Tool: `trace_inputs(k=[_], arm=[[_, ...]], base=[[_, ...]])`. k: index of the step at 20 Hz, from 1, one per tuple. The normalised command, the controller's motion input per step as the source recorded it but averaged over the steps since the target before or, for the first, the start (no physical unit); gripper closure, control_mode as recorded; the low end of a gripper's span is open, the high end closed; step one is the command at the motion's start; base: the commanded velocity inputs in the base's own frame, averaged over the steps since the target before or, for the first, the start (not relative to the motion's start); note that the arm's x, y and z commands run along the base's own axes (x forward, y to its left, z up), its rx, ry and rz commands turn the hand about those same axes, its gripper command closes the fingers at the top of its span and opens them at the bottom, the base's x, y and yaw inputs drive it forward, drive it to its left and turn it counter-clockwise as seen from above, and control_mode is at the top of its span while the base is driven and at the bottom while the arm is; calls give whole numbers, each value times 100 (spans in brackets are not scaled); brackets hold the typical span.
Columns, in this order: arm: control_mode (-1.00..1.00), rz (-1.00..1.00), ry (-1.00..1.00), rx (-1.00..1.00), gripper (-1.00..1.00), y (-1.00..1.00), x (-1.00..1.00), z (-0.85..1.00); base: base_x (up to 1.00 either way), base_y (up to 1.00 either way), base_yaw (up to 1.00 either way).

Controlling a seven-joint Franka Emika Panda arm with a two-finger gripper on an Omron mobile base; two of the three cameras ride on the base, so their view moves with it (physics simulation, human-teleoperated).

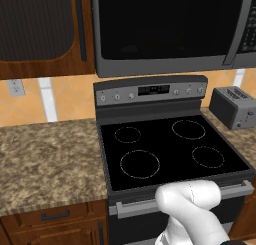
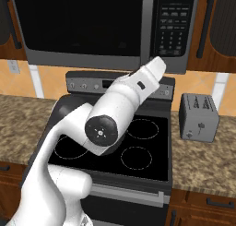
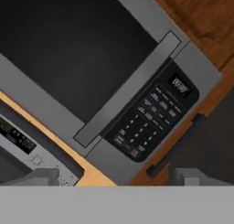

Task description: Pick the bell pepper from the sink and place it in the bowl. Then pick the bowl and place it in the microwave. Then close the microwave door and press the start button.

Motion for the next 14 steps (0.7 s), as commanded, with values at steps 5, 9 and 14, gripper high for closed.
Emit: trace_inputs(k=[5, 9, 14], arm=[[-100, 14, 0, 33, -100, 53, 17, -6], [-100, 2, 0, 13, -100, 37, 19, -27], [-100, -1, 0, 9, -100, -17, 50, -26]], base=[[0, 0, 0], [0, 0, 0], [0, 0, 0]])
